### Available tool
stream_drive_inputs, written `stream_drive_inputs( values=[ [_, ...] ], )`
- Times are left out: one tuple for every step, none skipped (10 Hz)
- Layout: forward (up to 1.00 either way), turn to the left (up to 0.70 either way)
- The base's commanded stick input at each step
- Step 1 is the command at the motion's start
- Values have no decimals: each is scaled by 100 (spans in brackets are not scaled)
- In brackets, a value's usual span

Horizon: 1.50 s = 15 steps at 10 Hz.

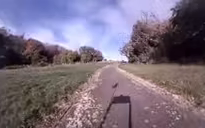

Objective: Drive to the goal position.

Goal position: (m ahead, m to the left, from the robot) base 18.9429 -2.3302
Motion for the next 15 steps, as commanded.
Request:
stream_drive_inputs(
  values=[
    [70, -14],
    [70, -14],
    [70, -14],
    [70, -14],
    [70, -14],
    [70, -14],
    [70, -14],
    [70, -14],
    [70, -14],
    [70, -14],
    [70, -14],
    [70, -14],
    [70, -14],
    [70, -14],
    [70, -1]
  ],
)
